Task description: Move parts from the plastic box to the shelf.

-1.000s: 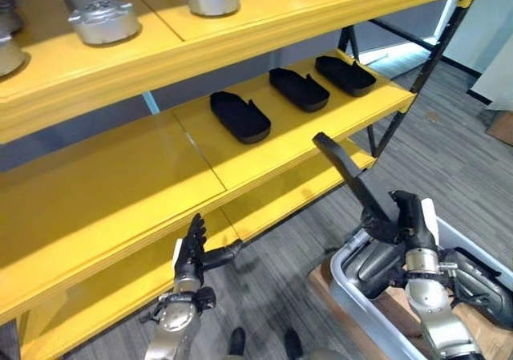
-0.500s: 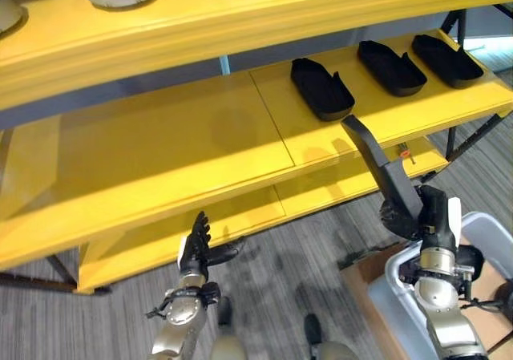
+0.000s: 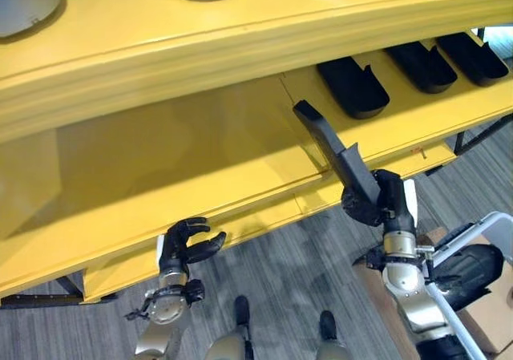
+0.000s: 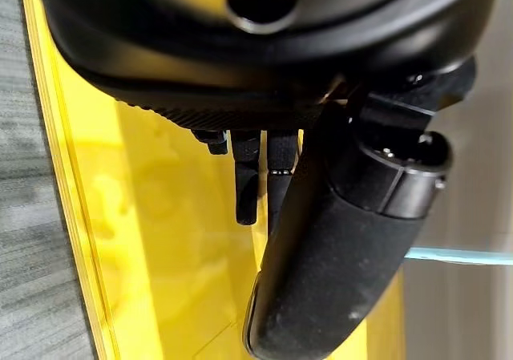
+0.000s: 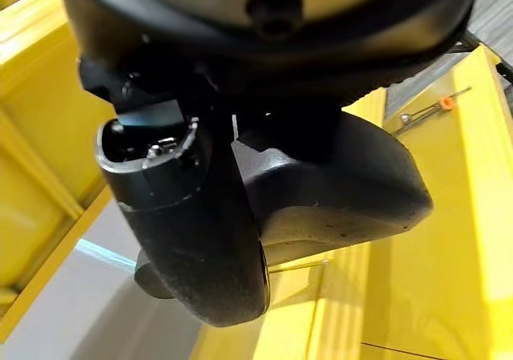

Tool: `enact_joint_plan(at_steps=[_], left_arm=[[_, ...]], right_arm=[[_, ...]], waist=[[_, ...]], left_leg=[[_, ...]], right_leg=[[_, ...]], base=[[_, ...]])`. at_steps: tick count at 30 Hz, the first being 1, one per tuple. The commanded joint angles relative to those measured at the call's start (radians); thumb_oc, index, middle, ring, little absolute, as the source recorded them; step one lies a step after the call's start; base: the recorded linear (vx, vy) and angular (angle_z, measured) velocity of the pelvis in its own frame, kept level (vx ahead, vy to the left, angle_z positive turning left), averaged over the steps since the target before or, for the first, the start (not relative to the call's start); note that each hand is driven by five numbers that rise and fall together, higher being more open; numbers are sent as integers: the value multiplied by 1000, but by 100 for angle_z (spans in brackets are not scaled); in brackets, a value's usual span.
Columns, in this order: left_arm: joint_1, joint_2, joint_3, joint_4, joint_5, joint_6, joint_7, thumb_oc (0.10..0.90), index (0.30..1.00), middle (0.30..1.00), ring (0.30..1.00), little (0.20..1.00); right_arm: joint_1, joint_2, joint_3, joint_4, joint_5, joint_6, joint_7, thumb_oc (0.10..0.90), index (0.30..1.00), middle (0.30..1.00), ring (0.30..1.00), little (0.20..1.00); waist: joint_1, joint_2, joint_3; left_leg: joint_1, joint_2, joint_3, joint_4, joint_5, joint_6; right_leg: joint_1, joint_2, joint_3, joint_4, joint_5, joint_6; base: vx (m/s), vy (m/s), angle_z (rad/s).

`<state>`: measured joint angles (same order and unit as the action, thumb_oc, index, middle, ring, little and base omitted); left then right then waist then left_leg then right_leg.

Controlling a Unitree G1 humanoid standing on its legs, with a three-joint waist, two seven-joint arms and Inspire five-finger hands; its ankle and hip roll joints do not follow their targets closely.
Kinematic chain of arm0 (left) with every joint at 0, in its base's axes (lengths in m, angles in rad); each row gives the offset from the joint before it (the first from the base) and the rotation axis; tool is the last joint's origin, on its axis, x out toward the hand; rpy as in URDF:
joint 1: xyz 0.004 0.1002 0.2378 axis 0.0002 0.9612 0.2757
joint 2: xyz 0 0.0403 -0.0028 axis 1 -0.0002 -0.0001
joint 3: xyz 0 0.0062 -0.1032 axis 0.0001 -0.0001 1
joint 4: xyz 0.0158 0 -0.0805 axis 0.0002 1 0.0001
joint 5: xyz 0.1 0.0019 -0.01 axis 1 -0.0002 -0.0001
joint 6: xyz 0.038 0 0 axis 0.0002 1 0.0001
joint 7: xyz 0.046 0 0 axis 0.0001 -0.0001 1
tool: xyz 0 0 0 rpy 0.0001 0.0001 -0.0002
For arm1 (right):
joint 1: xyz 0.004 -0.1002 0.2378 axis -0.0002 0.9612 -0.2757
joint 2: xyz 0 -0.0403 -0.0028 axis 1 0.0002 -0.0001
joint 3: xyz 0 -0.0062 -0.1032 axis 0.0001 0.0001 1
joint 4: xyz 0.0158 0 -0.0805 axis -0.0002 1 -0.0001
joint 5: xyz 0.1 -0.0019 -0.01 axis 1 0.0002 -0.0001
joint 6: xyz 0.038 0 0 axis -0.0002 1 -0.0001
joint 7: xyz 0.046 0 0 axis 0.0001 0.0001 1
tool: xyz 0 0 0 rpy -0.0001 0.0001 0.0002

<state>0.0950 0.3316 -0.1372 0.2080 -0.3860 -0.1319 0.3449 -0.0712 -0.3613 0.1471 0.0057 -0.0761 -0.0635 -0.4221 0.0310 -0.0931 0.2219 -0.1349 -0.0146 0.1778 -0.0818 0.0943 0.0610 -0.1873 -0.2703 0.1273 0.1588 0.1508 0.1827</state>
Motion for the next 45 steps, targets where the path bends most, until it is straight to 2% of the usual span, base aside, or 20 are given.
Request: enact_joint_plan(at_steps=[1,3,5,6,8,9,10,11,13,20,25,33,38,45], left_arm=[[-105,48,62,-111,33,-103,32,900,1000,1000,1000,1000],[-115,53,54,-113,40,-104,31,900,1000,1000,1000,1000],[-135,55,50,-108,36,-109,31,900,1000,1000,1000,1000],[-146,56,48,-107,35,-110,36,900,1000,1000,1000,1000],[-157,51,49,-94,30,-112,47,900,1000,1000,1000,1000],[-160,47,47,-83,27,-112,53,900,1000,1000,1000,1000],[-159,41,42,-83,23,-113,50,900,1000,1000,1000,1000],[-159,41,42,-83,23,-113,50,900,1000,1000,1000,1000],[-134,22,51,-104,27,-110,43,900,1000,1000,1000,1000],[-168,10,2,-97,14,-104,22,900,1000,1000,1000,1000],[-192,1,-28,-104,13,-101,22,900,1000,1000,1000,1000],[-178,-1,-17,-125,5,-100,47,900,1000,1000,1000,1000],[-174,0,-16,-140,1,-104,57,900,1000,1000,1000,1000],[-177,9,-29,-148,-4,-107,63,900,1000,1000,1000,1000]], right_arm=[[-107,-29,-27,-85,-20,-101,-25,400,300,300,300,300],[-125,-25,-16,-86,-23,-103,-26,400,300,300,300,300],[-164,-31,-8,-82,-13,-108,-30,400,300,300,300,300],[-190,-32,1,-77,-10,-112,-34,400,300,300,300,300],[-213,-31,13,-69,-10,-110,-38,400,300,300,300,300],[-211,-33,18,-65,-10,-112,-38,400,300,300,300,300],[-192,-34,14,-79,-8,-113,-36,400,300,300,300,300],[-192,-34,14,-79,-8,-113,-36,400,300,300,300,300],[-174,-46,17,-100,-6,-110,-13,400,300,300,300,300],[-221,-66,45,-65,4,-120,-16,400,300,300,300,300],[-295,-56,74,-24,1,-114,-36,400,300,300,300,300],[-442,-16,118,67,10,-89,-87,400,300,300,300,300],[-530,-2,126,135,13,-64,-122,400,300,300,300,300],[-630,-7,108,280,81,-43,-162,400,300,300,300,300]], waist=[[4,10,-42],[-5,16,-18],[-15,15,5],[-19,11,21],[-26,1,34],[-36,-4,39],[-39,-8,37],[-39,-8,37],[-28,-16,24],[-19,18,39],[-5,33,54],[29,54,80],[50,65,94],[69,79,108]], left_leg=[[5,34,-101,35,-41,-9],[23,30,-116,19,-48,-8],[38,29,-128,5,-52,-17],[50,31,-134,1,-60,-26],[67,37,-144,-1,-72,-41],[74,40,-161,1,-76,-48],[74,43,-171,3,-74,-55],[74,43,-171,3,-74,-55],[69,66,-174,-5,-66,-75],[-9,157,-260,-5,-8,-144],[-43,181,-299,-5,13,-161],[-73,182,-317,-5,21,-167],[-90,166,-321,-5,22,-163],[-118,142,-332,-5,27,-159]], right_leg=[[27,8,-7,142,122,-19],[-34,41,-18,140,94,-28],[-80,71,-28,52,62,-33],[-106,70,-43,-33,60,-25],[-112,75,-41,-126,63,-11],[-97,87,-4,-138,63,-1],[-74,98,33,-143,35,0],[-74,98,33,-143,35,0],[-50,92,-10,-164,24,-10],[-62,138,-132,-91,-66,-65],[-78,154,-177,-50,-95,-75],[-101,153,-201,-28,-103,-77],[-105,135,-203,-43,-92,-72],[-111,114,-210,-60,-79,-67]], base=[[17,88,12],[22,36,20],[95,-65,12],[141,-135,17],[140,-149,26],[131,-156,33],[83,-105,42],[80,-181,84],[69,-276,93],[-9,-254,34],[2,-155,40],[2,-37,9],[-5,23,4],[-14,36,10]])
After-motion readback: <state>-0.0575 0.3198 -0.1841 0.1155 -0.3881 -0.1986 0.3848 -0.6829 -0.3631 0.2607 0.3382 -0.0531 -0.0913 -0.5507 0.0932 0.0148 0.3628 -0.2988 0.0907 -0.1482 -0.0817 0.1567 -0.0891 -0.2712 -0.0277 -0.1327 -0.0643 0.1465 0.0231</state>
